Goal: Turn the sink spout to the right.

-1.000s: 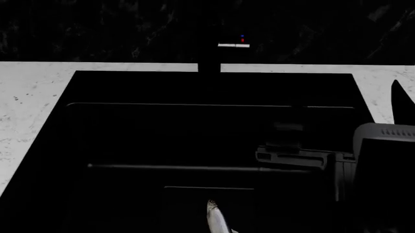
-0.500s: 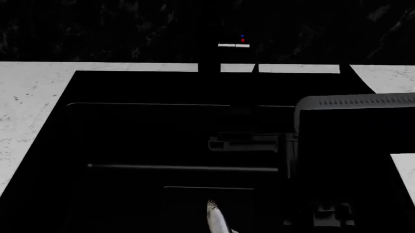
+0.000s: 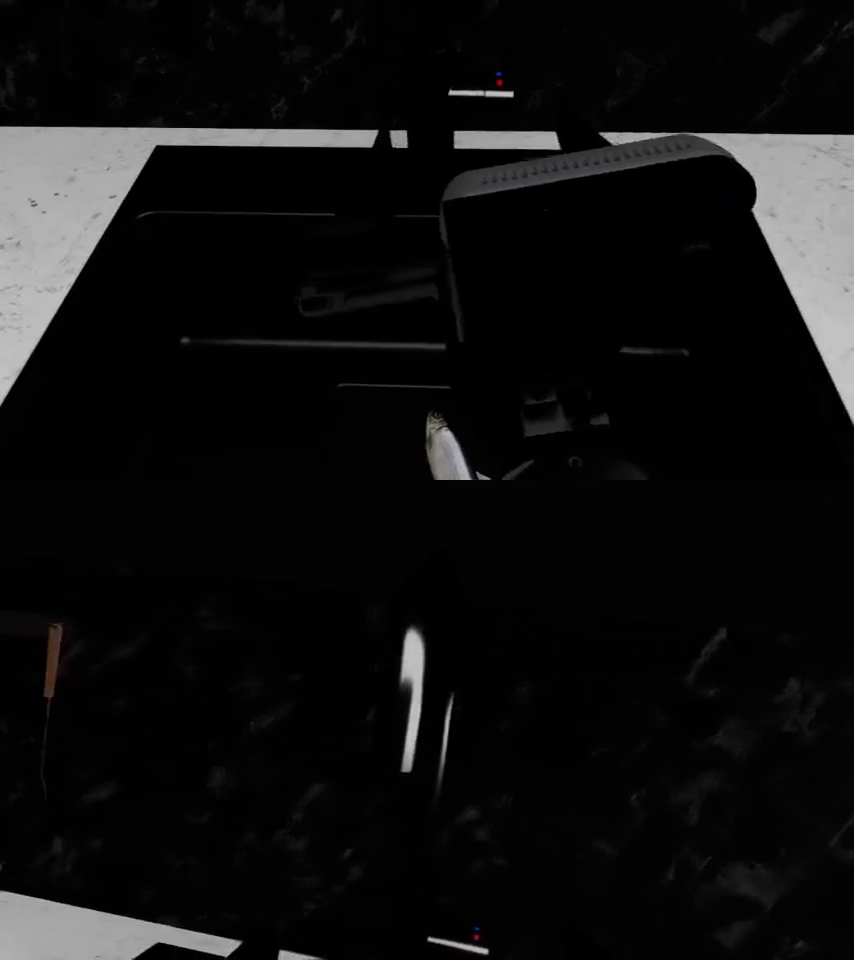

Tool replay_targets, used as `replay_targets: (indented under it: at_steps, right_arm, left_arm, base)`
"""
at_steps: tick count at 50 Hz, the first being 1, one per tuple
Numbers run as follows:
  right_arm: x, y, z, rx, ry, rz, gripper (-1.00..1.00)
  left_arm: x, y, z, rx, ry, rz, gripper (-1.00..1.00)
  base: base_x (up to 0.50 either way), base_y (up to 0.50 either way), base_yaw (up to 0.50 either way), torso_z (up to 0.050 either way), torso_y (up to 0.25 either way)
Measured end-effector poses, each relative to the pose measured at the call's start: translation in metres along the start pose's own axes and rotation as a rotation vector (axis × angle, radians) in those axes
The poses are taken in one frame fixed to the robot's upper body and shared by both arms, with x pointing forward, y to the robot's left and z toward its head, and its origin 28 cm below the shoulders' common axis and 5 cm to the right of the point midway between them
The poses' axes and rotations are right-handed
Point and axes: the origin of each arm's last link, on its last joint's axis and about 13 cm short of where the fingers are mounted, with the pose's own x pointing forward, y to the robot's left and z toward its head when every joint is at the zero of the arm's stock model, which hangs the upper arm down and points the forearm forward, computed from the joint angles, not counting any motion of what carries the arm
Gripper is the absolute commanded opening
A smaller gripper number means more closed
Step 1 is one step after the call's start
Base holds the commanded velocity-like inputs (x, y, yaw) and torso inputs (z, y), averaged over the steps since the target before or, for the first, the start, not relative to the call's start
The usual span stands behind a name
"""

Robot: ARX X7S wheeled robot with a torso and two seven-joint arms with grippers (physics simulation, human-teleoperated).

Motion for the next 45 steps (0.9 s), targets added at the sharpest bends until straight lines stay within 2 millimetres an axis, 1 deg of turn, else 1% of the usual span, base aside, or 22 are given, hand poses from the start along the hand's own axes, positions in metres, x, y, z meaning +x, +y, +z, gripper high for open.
replay_targets:
  at_steps: [17, 45]
  right_arm:
    - [0.015, 0.010, 0.002, 0.011, 0.003, 0.023, 1.00]
    - [0.057, 0.016, 0.008, 0.076, 0.004, -0.032, 1.00]
  left_arm:
    - [-0.001, 0.000, 0.000, 0.011, 0.004, -0.005, 1.00]
    - [-0.003, 0.000, -0.004, 0.005, 0.011, -0.024, 1.00]
  base:
    - [0.00, 0.00, 0.00, 0.000, 0.000]
    - [0.00, 0.00, 0.00, 0.000, 0.000]
